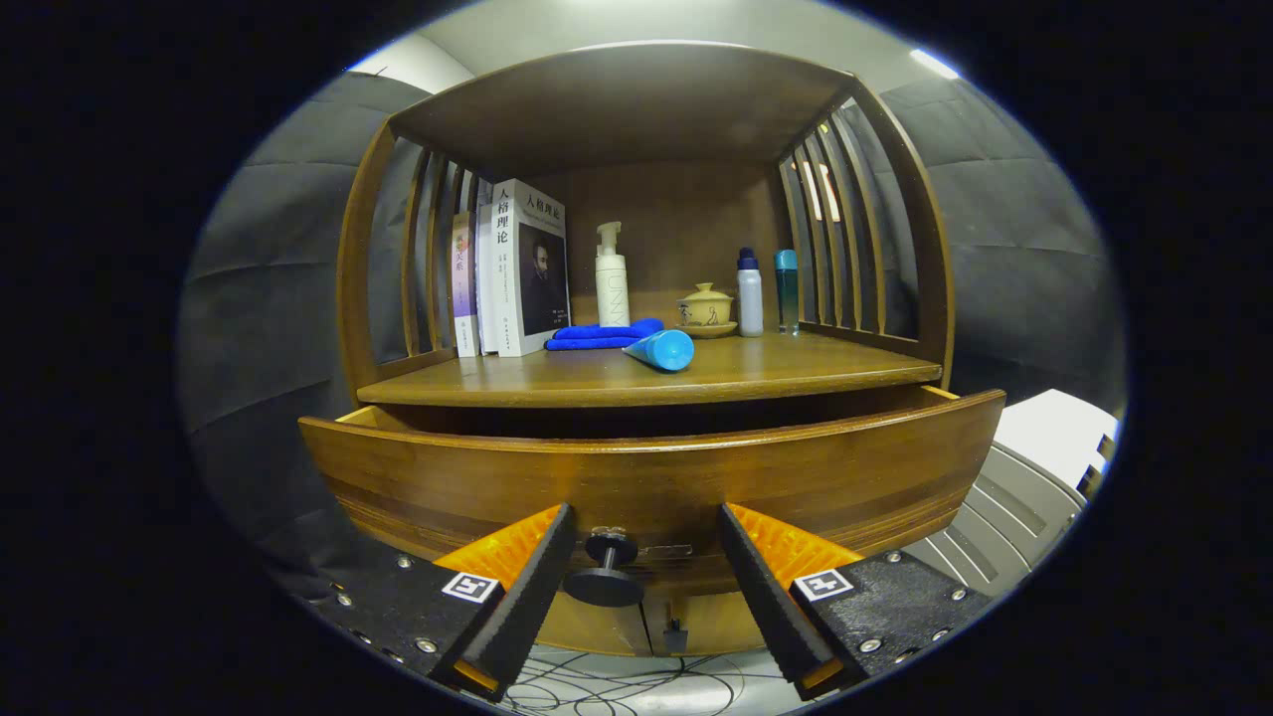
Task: Pull open the drawer, take out the items inside it, and place them on the countertop above the cabinet.
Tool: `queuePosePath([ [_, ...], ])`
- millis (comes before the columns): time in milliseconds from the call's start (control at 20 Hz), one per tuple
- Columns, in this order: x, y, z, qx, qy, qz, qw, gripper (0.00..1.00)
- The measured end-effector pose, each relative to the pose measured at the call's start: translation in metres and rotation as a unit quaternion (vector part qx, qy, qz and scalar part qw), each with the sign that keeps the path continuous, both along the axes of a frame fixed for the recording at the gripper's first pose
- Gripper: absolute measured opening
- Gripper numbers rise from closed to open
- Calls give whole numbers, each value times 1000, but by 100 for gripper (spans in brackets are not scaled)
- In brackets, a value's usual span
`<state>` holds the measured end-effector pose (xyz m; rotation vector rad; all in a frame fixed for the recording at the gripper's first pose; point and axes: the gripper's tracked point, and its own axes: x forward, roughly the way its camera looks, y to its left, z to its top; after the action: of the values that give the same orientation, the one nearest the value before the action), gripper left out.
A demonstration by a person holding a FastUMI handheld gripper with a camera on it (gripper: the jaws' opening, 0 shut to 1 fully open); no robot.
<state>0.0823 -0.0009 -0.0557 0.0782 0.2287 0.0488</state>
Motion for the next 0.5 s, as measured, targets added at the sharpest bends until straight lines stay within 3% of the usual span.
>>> queuePosePath([
  [350, 47, 0, -4, -13, -4, 24, 1000, 93],
  [500, 48, -2, -3, 5, -19, 13, 1000, 93],
])
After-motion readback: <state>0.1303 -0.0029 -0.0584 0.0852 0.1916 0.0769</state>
